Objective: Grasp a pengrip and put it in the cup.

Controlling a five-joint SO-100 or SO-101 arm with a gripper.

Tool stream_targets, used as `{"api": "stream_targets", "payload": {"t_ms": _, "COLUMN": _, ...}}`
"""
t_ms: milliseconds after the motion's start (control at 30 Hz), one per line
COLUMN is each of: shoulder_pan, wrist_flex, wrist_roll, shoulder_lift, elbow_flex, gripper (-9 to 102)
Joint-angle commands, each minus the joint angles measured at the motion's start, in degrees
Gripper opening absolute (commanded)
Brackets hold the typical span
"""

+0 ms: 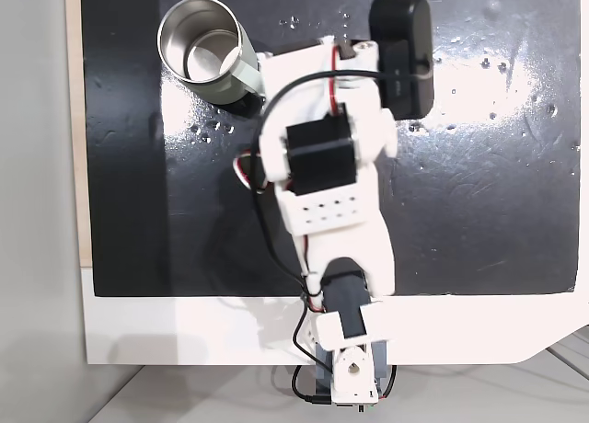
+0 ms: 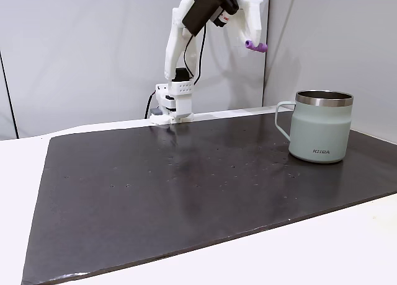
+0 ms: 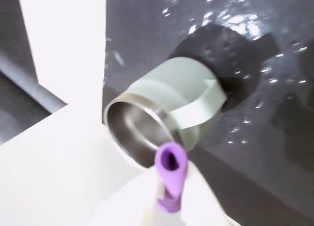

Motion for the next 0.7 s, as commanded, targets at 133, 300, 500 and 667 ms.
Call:
{"api": "stream_targets", "payload": {"t_ms": 133, "shoulder_pan": -2.64, "wrist_flex": -8.09, "wrist_roll": 1.14, "shoulder_lift": -8.96, "elbow_flex": -15.03, "gripper": 0}}
{"api": "stream_targets", "payload": {"t_ms": 300, "shoulder_pan": -3.78, "wrist_flex": -10.63, "wrist_roll": -1.23, "shoulder_lift": -17.23, "elbow_flex": -25.31, "gripper": 0}}
{"api": "stream_targets", "payload": {"t_ms": 500, "shoulder_pan": -8.7, "wrist_flex": -11.07, "wrist_roll": -5.45, "shoulder_lift": -27.16, "elbow_flex": -37.88, "gripper": 0}}
{"api": "stream_targets", "payload": {"t_ms": 667, "shoulder_pan": -12.22, "wrist_flex": -11.07, "wrist_roll": -6.24, "shoulder_lift": -31.99, "elbow_flex": -41.48, "gripper": 0}}
